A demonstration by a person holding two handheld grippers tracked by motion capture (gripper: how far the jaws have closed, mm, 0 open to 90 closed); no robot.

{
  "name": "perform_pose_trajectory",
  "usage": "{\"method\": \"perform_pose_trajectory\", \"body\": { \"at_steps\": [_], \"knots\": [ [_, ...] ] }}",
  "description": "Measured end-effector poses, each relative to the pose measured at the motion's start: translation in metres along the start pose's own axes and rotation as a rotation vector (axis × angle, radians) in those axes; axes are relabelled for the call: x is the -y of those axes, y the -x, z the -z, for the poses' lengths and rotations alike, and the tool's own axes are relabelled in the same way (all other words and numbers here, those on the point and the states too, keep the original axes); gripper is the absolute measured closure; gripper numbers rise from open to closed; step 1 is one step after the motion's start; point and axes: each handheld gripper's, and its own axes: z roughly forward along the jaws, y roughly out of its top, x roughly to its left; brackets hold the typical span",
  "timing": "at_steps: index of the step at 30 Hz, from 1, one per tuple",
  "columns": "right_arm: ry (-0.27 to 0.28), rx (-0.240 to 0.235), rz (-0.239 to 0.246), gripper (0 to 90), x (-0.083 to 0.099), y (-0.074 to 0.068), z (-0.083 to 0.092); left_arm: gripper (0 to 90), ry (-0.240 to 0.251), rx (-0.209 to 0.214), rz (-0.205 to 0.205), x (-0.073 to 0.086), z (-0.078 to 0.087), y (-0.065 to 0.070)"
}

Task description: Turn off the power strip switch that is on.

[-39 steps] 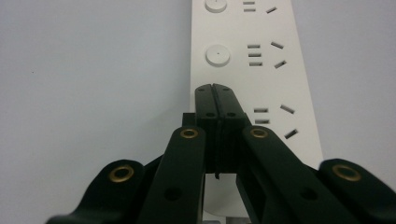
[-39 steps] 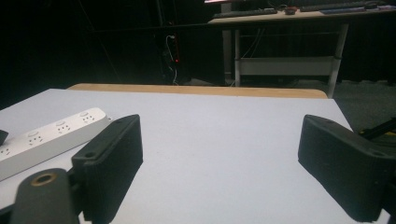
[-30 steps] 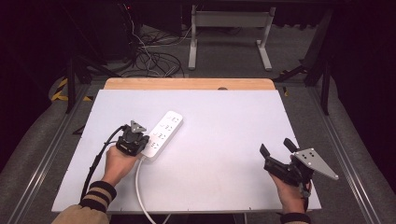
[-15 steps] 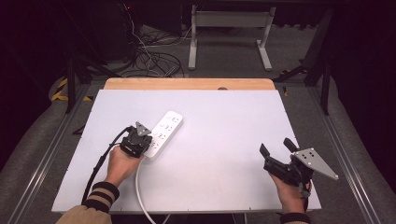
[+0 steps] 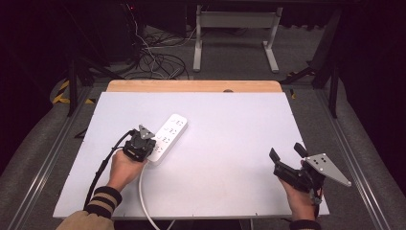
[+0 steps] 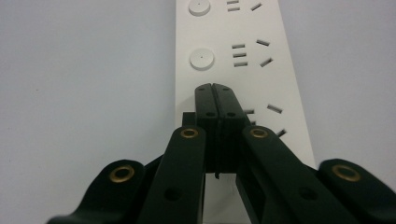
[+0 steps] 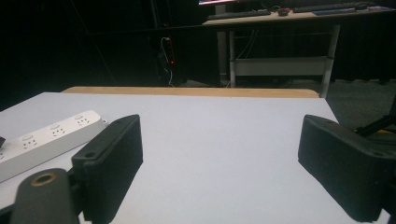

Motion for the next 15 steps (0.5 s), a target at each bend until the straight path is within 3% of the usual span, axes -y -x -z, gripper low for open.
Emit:
{"method": "perform_pose_trajectory", "body": {
  "at_steps": [11, 15],
  "knots": [
    [-0.008, -0.012, 0.005, 14.5, 0.0001, -0.0034, -0.0039, 90.0, 0.003, 0.007, -0.001, 0.0012, 0.0009, -0.0008],
    [-0.005, -0.012, 0.000, 14.5, -0.0005, -0.0022, -0.0033, 90.0, 0.016, 0.015, 0.020, 0.0031, 0.0013, -0.0023]
  ]
}}
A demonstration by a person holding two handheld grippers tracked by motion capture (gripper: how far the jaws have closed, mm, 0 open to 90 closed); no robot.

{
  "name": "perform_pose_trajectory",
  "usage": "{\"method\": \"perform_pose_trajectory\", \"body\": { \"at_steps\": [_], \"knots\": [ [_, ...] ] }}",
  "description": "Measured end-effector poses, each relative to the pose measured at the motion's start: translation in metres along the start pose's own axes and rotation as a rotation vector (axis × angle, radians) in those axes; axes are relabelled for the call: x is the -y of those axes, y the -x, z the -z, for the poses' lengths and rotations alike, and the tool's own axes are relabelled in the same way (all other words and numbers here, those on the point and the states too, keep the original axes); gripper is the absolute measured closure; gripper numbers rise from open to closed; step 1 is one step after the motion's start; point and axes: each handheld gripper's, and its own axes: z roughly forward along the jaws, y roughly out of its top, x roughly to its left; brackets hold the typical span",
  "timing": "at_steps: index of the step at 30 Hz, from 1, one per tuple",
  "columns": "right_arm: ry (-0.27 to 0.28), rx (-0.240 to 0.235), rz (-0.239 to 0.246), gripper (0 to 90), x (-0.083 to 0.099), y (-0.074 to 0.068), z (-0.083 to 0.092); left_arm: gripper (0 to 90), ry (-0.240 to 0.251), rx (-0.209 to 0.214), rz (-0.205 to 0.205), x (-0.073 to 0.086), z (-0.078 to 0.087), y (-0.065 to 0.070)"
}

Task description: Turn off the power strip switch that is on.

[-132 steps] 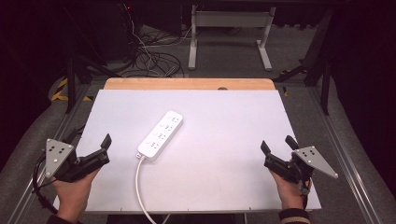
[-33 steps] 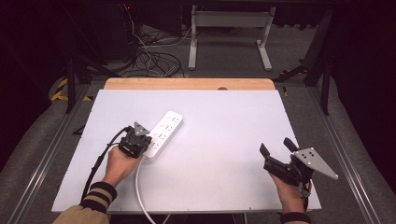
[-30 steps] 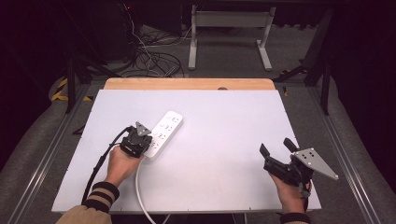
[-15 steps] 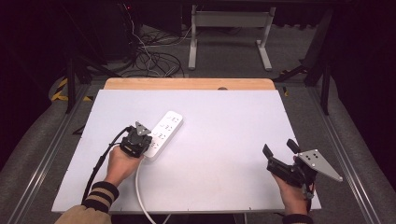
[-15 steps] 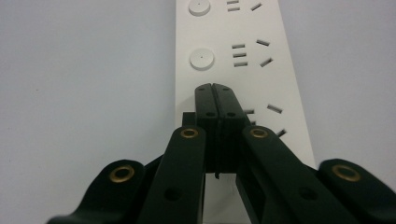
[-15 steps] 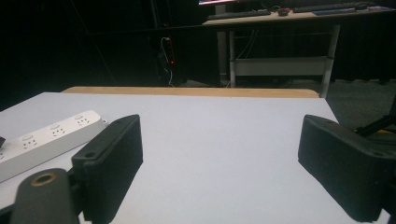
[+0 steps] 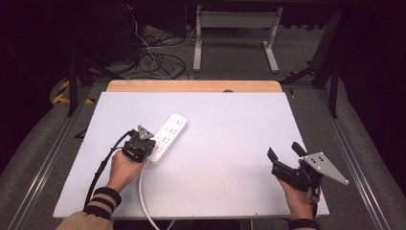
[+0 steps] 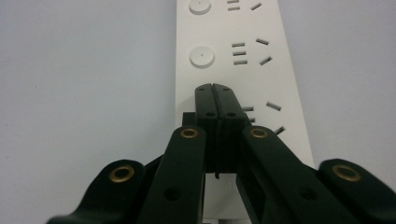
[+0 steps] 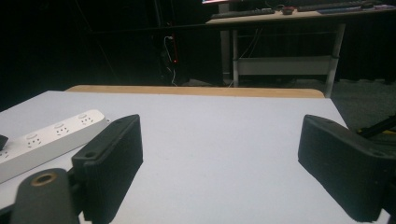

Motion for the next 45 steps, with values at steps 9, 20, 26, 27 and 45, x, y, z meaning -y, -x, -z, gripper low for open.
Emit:
{"method": "perform_pose_trajectory", "body": {
  "at_steps": [9, 20, 26, 27, 45],
  "knots": [
    [0.002, 0.003, -0.001, 14.5, 0.001, 0.001, -0.001, 89.9, 0.030, 0.049, 0.038, 0.000, 0.001, -0.006],
    [0.000, 0.004, -0.001, 14.5, 0.001, 0.001, -0.001, 89.7, 0.045, 0.052, 0.051, 0.003, 0.002, -0.005],
    [0.000, 0.004, -0.001, 14.5, 0.000, 0.001, -0.001, 89.7, 0.080, 0.041, 0.069, 0.004, 0.008, -0.010],
    [-0.001, 0.005, -0.001, 14.5, 0.000, 0.001, -0.001, 89.7, 0.098, 0.040, 0.076, 0.004, 0.011, -0.011],
    [0.007, -0.002, 0.006, 14.5, -0.003, -0.001, -0.004, 89.7, 0.613, -0.127, 0.255, 0.043, 0.131, -0.015]
  ]
}}
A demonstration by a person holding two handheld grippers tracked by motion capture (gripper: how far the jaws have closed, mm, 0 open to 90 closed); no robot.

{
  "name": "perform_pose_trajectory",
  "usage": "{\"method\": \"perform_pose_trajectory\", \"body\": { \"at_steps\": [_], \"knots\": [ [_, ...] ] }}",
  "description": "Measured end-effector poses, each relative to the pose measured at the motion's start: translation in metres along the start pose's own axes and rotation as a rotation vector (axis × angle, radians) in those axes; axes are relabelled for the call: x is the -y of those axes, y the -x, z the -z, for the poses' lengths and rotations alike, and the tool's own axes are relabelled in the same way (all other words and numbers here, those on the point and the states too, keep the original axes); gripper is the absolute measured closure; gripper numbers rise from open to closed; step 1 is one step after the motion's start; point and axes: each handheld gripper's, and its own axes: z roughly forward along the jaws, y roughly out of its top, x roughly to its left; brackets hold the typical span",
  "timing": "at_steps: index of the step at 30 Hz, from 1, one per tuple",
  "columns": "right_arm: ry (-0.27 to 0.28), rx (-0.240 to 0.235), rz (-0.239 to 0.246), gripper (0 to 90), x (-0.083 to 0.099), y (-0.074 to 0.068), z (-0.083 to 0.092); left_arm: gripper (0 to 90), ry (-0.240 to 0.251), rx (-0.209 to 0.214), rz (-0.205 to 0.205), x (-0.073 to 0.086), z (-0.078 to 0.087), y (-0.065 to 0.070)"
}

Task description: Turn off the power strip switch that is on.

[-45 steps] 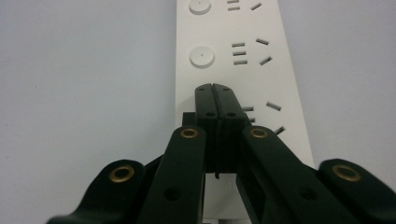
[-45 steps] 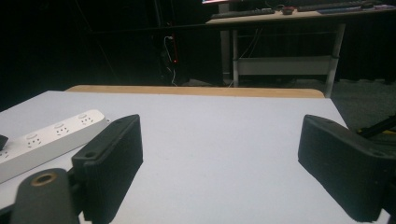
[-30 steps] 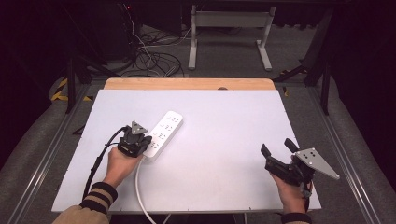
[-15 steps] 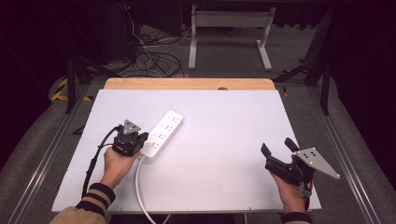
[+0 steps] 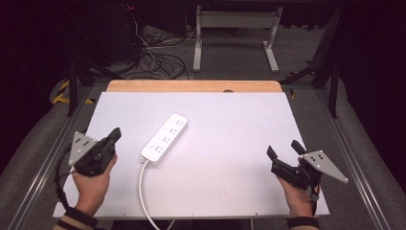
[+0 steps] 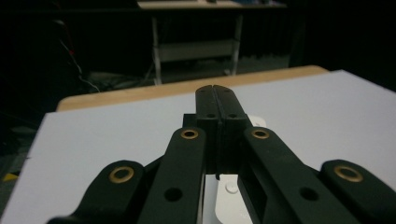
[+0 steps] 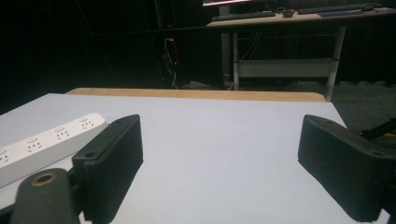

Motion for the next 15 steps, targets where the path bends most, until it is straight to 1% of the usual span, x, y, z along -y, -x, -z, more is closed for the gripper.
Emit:
{"method": "perform_pose_trajectory", "body": {
  "at_steps": [1, 2, 5, 6, 7, 9, 10, 13, 14, 15],
  "knots": [
    [-0.001, 0.000, -0.001, 14.5, 0.001, -0.001, 0.000, 89.7, 0.048, -0.029, 0.004, 0.002, 0.019, 0.000],
    [-0.006, -0.001, 0.001, 14.6, 0.001, -0.002, 0.000, 89.7, 0.048, -0.029, 0.004, 0.002, 0.019, 0.000],
    [-0.008, -0.006, 0.006, 14.6, 0.001, -0.005, -0.001, 89.7, 0.089, -0.077, -0.012, 0.005, 0.040, -0.001],
    [-0.008, -0.006, 0.006, 14.6, 0.001, -0.005, -0.001, 89.7, 0.099, -0.087, -0.009, 0.007, 0.044, -0.002],
    [-0.006, -0.005, 0.008, 14.6, 0.001, -0.006, -0.001, 89.7, 0.103, -0.087, -0.004, 0.008, 0.047, -0.003],
    [-0.001, -0.009, 0.010, 14.7, -0.001, -0.009, -0.001, 89.7, 0.105, -0.090, 0.005, 0.009, 0.049, -0.004],
    [-0.003, -0.016, 0.012, 14.8, -0.001, -0.012, -0.003, 89.7, 0.104, -0.093, 0.003, 0.009, 0.048, -0.004],
    [-0.012, -0.023, 0.020, 14.8, 0.000, -0.015, -0.005, 89.7, 0.090, -0.092, -0.005, 0.011, 0.044, -0.004],
    [-0.017, -0.028, 0.021, 14.8, 0.001, -0.016, -0.007, 89.7, 0.079, -0.089, -0.009, 0.012, 0.041, -0.004],
    [-0.019, -0.030, 0.023, 14.8, 0.002, -0.017, -0.007, 89.7, 0.079, -0.089, -0.009, 0.012, 0.041, -0.004]
  ]
}}
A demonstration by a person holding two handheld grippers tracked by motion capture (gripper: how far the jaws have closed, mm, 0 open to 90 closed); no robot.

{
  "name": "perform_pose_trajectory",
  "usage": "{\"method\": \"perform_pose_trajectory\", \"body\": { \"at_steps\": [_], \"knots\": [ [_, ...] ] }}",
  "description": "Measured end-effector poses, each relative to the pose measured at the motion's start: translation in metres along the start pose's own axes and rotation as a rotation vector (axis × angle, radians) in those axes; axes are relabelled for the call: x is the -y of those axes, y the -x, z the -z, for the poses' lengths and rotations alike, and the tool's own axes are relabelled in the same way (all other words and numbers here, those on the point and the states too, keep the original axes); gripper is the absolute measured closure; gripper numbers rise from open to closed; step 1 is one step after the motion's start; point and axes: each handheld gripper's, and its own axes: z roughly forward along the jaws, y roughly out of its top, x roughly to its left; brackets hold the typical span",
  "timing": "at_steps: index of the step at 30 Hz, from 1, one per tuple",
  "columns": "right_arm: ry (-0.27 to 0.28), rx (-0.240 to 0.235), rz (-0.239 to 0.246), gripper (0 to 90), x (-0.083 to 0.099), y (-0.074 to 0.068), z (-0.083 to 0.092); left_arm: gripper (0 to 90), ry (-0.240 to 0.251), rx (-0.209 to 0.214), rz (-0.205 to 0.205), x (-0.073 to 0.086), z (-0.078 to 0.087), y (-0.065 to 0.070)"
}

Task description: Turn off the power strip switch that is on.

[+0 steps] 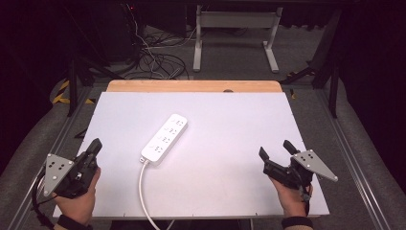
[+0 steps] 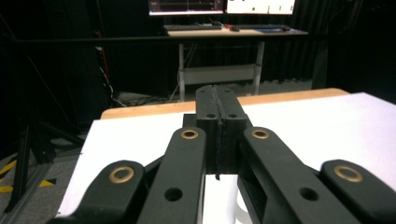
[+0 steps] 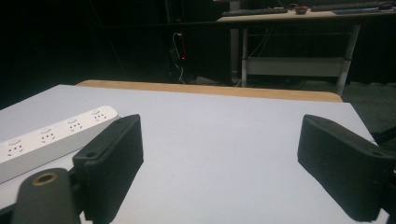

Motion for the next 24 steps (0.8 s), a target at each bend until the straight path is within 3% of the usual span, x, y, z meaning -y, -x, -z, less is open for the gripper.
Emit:
{"method": "perform_pose_trajectory", "body": {
  "at_steps": [2, 3, 7, 8, 9, 10, 11, 24],
  "knots": [
    [0.000, 0.000, -0.001, 14.8, 0.000, 0.000, 0.000, 89.6, 0.002, 0.002, 0.002, 0.000, -0.002, 0.000],
    [0.004, 0.003, -0.004, 14.8, 0.000, 0.002, 0.002, 82.4, 0.008, 0.004, -0.001, 0.001, -0.002, 0.000],
    [0.011, 0.021, -0.016, 14.8, 0.000, 0.007, 0.006, 29.6, 0.024, -0.018, -0.028, 0.005, -0.009, 0.006],
    [0.011, 0.021, -0.016, 14.8, 0.000, 0.007, 0.006, 29.6, 0.022, -0.034, -0.028, 0.006, -0.011, 0.008],
    [0.009, 0.026, -0.017, 14.8, 0.001, 0.009, 0.007, 16.5, 0.010, -0.037, -0.025, 0.006, -0.013, 0.009],
    [0.009, 0.026, -0.017, 14.8, 0.001, 0.009, 0.007, 16.5, 0.007, -0.035, -0.021, 0.006, -0.014, 0.009],
    [0.010, 0.028, -0.016, 14.8, 0.001, 0.010, 0.007, 8.0, 0.011, -0.034, -0.022, 0.007, -0.015, 0.010],
    [0.009, 0.020, -0.008, 14.8, 0.001, 0.006, 0.004, 5.3, 0.014, -0.074, -0.006, 0.009, -0.015, 0.006]
  ]
}}
